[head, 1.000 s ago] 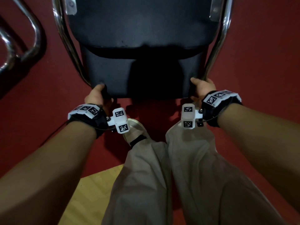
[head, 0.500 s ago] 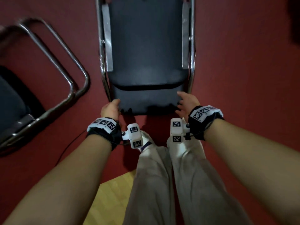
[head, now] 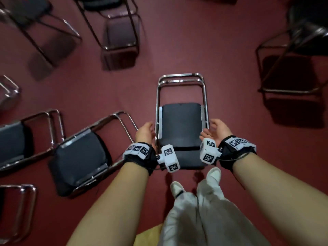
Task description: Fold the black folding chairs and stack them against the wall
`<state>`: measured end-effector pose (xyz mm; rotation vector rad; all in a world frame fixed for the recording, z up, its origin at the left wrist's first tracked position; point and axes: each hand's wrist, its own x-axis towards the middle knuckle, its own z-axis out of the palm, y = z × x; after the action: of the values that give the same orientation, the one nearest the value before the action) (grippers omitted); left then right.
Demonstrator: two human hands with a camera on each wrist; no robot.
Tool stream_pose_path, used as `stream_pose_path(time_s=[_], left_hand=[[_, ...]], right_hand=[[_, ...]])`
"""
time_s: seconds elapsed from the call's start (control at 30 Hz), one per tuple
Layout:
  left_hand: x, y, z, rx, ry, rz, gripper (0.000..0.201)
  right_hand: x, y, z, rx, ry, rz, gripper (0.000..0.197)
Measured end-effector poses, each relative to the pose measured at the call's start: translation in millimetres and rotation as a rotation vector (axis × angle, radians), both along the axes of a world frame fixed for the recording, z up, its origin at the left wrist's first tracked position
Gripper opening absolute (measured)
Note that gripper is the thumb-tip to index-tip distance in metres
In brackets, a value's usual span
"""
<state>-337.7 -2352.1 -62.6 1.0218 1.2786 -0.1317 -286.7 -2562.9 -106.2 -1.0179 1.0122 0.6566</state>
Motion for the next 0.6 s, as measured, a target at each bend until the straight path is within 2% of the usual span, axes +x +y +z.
stream_pose_path(time_s=[0.1, 0.2, 0.33, 0.4, 0.5, 0.6], left_hand=[[1, -13, 71, -0.031, -0.1, -0.037, 0.02], [4, -18, 127, -0.067, -0.186, -0.019, 0.011], [16, -35, 186, -0.074, -0.346, -0.015, 0.024], [24, -47, 205, -0.059, -0.403, -0.068, 0.012], [42, -71, 232, -0.04, -0.441, -0.166, 0.015], [66, -100, 249, 0.004, -0.482, -0.221, 0.009]], right_hand=[[2, -4, 77, 0.056, -0.085, -0.028, 0.048], [10, -19, 150, 0.089, -0.187, -0.043, 0.02], [21, -54, 222, 0.133, -0.33, -0.133, 0.016], [27, -69, 248, 0.143, -0.382, -0.153, 0.014], [33, -97, 279, 0.14, -0.441, -0.143, 0.01], [47, -129, 293, 0.133, -0.463, -0.134, 0.009]])
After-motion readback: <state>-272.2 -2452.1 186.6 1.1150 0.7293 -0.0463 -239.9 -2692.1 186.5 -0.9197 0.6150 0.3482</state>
